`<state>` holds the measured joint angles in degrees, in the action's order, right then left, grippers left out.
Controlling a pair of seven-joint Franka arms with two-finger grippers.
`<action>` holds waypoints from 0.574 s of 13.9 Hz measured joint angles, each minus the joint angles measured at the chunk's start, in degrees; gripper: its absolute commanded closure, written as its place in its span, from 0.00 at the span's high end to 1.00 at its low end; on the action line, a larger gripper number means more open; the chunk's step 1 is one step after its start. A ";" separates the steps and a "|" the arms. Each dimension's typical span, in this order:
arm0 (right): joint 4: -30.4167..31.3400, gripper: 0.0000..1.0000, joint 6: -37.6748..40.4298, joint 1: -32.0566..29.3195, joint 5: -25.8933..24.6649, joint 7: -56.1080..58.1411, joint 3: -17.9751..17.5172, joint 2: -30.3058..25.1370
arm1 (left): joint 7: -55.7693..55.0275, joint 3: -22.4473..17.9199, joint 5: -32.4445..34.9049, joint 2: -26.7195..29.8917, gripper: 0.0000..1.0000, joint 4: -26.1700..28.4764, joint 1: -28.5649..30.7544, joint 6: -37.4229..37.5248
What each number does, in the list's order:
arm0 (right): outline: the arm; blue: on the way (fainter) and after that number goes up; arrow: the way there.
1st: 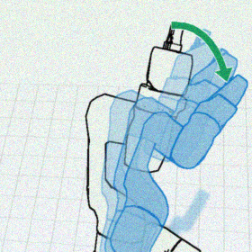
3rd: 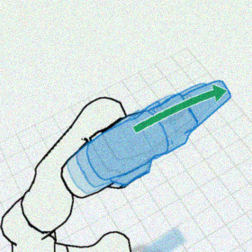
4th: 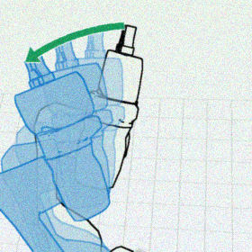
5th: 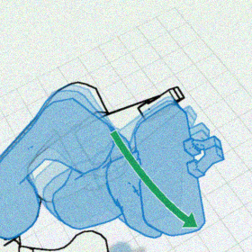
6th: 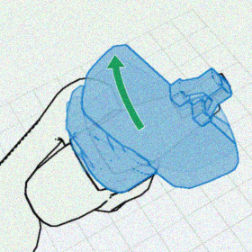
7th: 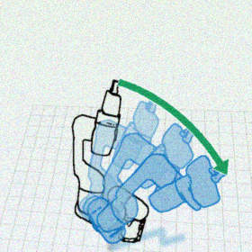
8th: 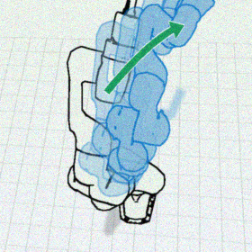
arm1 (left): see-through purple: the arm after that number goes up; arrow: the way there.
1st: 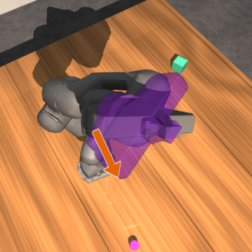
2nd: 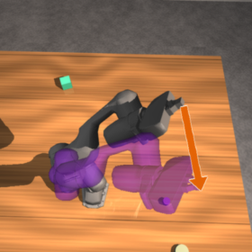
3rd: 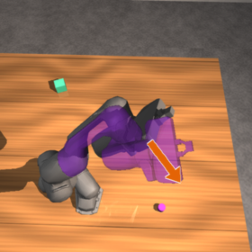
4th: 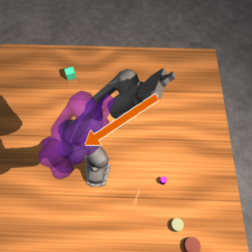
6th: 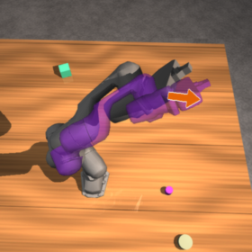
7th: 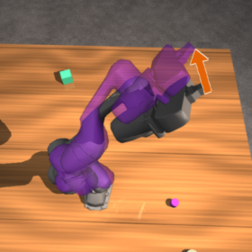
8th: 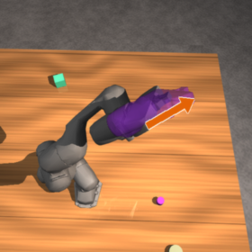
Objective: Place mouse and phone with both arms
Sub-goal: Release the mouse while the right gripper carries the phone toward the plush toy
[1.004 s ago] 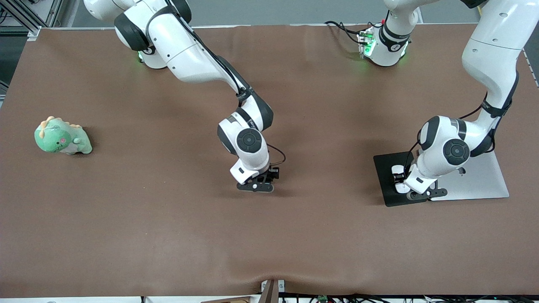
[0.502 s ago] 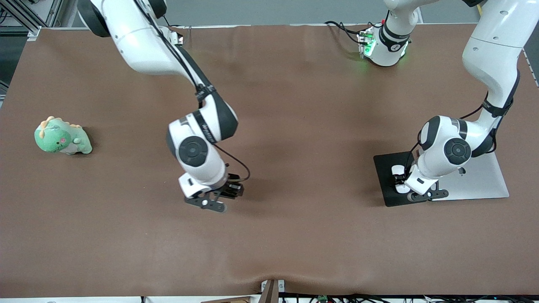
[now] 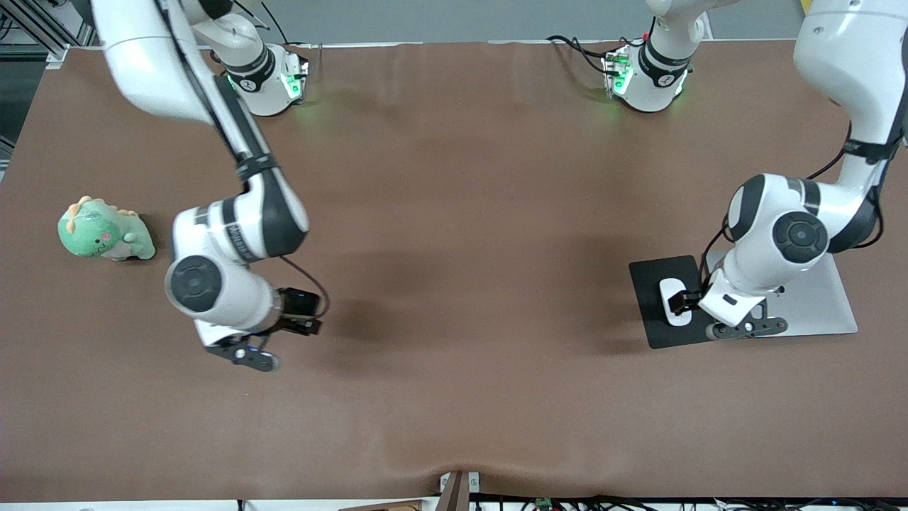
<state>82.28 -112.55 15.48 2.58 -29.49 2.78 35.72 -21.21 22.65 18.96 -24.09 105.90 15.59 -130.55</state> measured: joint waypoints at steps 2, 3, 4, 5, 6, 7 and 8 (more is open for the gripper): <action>4.50 0.00 -0.06 -4.15 0.02 4.87 0.00 -1.88 | 0.00 0.40 0.00 2.06 1.00 -2.91 0.04 4.86; 6.43 0.00 -0.09 -6.01 0.03 7.45 0.02 -2.65 | 0.00 0.80 0.00 2.98 1.00 -4.46 0.07 7.43; 8.09 0.00 -0.10 -7.88 0.03 10.17 0.03 -3.22 | 0.00 1.40 0.00 3.80 1.00 -6.05 0.10 10.23; 9.65 0.00 -0.14 -9.83 0.03 12.95 0.03 -3.63 | 0.00 2.11 0.00 4.63 1.00 -7.89 0.11 13.42; 11.04 0.00 -0.35 -11.61 0.03 15.48 0.02 -3.85 | 0.00 2.91 0.00 5.37 1.00 -9.93 0.13 16.92; 12.18 0.00 -0.78 -13.11 0.03 17.76 0.00 -3.95 | 0.00 3.78 -0.17 6.09 1.00 -12.17 0.13 20.67; 13.31 0.00 -1.66 -14.38 0.03 19.96 -0.01 -4.05 | -0.05 4.57 -0.82 6.70 1.00 -14.54 0.12 24.30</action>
<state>95.59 -114.21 1.09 2.61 -9.53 2.77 31.68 -21.26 27.21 18.13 -17.38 91.36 15.71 -106.25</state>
